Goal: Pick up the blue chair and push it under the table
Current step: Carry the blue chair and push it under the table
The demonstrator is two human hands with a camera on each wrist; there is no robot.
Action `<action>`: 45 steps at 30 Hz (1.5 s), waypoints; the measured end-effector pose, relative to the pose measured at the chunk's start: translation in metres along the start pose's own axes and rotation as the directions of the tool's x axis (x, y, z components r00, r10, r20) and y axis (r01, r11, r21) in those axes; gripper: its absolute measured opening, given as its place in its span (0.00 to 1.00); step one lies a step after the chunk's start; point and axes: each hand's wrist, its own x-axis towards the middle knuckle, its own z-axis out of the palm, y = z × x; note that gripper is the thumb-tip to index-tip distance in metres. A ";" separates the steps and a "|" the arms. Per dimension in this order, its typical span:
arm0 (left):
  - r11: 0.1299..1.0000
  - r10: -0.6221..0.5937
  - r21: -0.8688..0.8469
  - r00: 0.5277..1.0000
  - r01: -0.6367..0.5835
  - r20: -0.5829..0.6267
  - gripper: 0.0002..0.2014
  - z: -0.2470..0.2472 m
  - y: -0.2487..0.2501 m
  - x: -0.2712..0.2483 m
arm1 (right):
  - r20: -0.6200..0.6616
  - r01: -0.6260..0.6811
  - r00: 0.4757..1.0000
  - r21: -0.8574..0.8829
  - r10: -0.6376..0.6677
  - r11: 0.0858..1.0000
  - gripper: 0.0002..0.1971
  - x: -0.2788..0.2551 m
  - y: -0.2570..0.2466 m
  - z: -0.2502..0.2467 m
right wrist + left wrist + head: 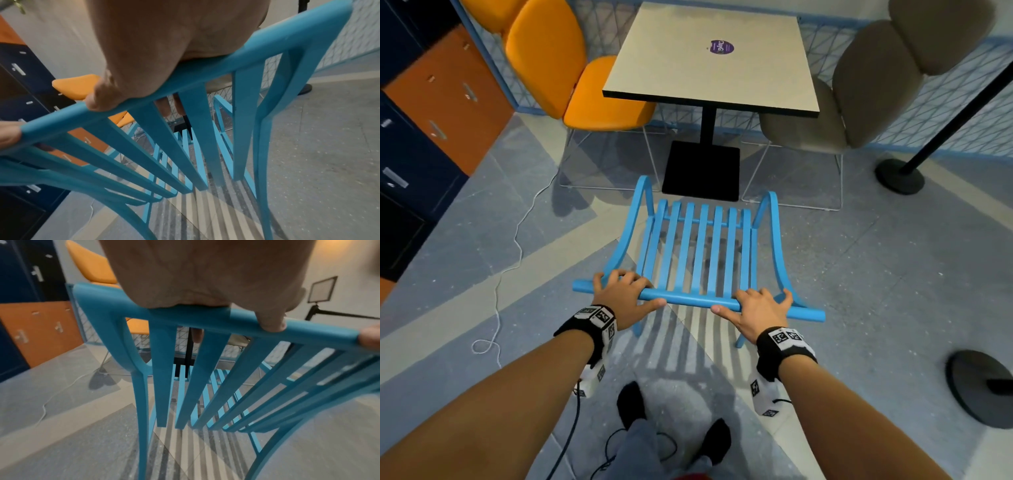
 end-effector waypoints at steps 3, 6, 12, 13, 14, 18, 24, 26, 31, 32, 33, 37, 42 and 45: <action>1.000 0.007 -0.022 1.000 -0.007 -0.005 0.38 -0.002 -0.005 0.006 | 0.012 0.002 1.000 -0.022 -0.002 1.000 0.41 0.005 -0.003 -0.007; 1.000 0.015 -0.024 1.000 -0.016 -0.005 0.40 -0.009 -0.013 0.016 | 0.024 -0.003 1.000 -0.019 0.003 1.000 0.37 0.017 -0.009 -0.014; 0.999 0.016 -0.052 0.998 -0.013 0.057 0.36 -0.026 -0.012 0.047 | 0.030 -0.033 0.999 0.029 0.032 0.999 0.40 0.051 -0.006 -0.026; 0.998 0.019 -0.054 0.998 -0.016 0.061 0.36 -0.028 -0.013 0.051 | 0.025 -0.037 0.999 0.037 0.036 0.999 0.40 0.057 -0.006 -0.027; 0.998 0.020 -0.054 0.998 -0.016 0.064 0.36 -0.030 -0.015 0.056 | 0.024 -0.041 0.999 0.045 0.040 0.998 0.41 0.063 -0.006 -0.028; 0.999 0.017 -0.043 0.998 -0.015 0.058 0.41 -0.040 -0.020 0.077 | 0.025 -0.043 0.999 0.065 0.041 0.997 0.41 0.085 -0.007 -0.036; 0.999 0.037 -0.008 0.998 -0.037 0.059 0.47 -0.053 -0.034 0.116 | -0.013 -0.043 0.999 0.060 0.044 0.997 0.39 0.120 -0.013 -0.046; 0.999 0.043 0.003 0.997 -0.043 0.071 0.44 -0.061 -0.038 0.132 | -0.022 -0.050 0.998 0.055 0.051 0.997 0.39 0.135 -0.016 -0.049; 0.998 0.054 0.030 0.997 -0.055 0.048 0.45 -0.075 -0.045 0.172 | -0.033 -0.056 0.998 0.044 0.058 0.997 0.38 0.174 -0.018 -0.065; 0.998 0.055 0.035 0.997 -0.057 0.047 0.45 -0.077 -0.046 0.180 | -0.029 -0.058 0.998 0.042 0.060 0.997 0.38 0.181 -0.018 -0.068; 0.998 0.054 0.039 0.997 -0.056 0.050 0.45 -0.080 -0.046 0.188 | -0.030 -0.061 0.998 0.044 0.063 0.997 0.39 0.188 -0.017 -0.071; 0.998 0.042 0.043 0.996 -0.045 0.075 0.44 -0.092 -0.049 0.220 | -0.073 -0.056 0.996 0.059 0.060 0.997 0.38 0.218 -0.014 -0.080; 0.998 0.031 0.049 0.995 -0.036 0.092 0.42 -0.107 -0.049 0.250 | -0.081 -0.059 0.995 0.034 0.061 0.998 0.39 0.245 -0.013 -0.094; 0.998 0.021 0.056 0.994 -0.027 0.103 0.41 -0.115 -0.048 0.264 | -0.032 -0.064 0.997 0.043 0.065 0.997 0.42 0.261 -0.010 -0.101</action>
